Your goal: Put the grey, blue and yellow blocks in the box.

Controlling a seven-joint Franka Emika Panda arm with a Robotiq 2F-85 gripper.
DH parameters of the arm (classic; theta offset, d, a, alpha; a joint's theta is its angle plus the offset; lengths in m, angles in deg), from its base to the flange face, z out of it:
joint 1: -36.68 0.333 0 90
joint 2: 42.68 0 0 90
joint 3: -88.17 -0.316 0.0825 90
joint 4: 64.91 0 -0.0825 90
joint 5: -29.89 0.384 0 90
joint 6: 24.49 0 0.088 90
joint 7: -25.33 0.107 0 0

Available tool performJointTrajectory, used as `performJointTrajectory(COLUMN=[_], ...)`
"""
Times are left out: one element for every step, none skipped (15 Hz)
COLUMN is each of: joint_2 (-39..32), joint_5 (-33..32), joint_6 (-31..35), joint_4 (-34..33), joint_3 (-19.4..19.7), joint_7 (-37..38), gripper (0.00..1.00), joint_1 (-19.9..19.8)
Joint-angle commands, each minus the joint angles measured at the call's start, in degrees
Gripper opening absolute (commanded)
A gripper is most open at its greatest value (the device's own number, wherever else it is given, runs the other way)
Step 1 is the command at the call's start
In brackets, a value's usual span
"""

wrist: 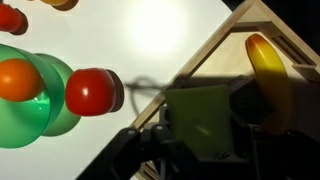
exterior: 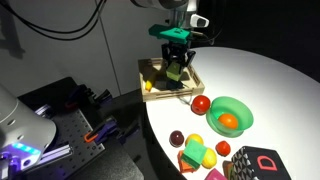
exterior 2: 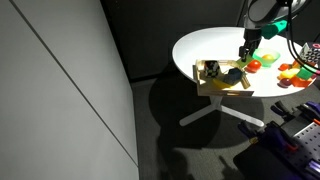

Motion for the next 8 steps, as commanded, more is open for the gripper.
performJointTrajectory(joint_2=[0.0, -0.1, -0.2, -0.3, -0.4, -0.5, -0.5, -0.5], joint_5=[1.4, 1.6, 1.6, 1.3, 1.3, 1.2, 1.1, 0.8], joint_6=[1.1, 0.3, -0.3, -1.0, -1.7, -2.6, -3.0, -3.8], joint_4=[0.4, 0.3, 0.2, 0.2, 0.1, 0.0, 0.0, 0.0], joint_3=[-0.8, -1.1, -1.3, -1.3, -1.5, -1.6, -1.7, -1.6], joint_7=[0.9, 0.6, 0.3, 0.4, 0.0, -0.2, -0.2, 0.0], gripper=[0.30, 0.30, 0.30, 0.30, 0.30, 0.30, 0.30, 0.30], joint_1=[0.6, 0.7, 0.8, 0.9, 1.0, 1.0, 1.1, 1.3])
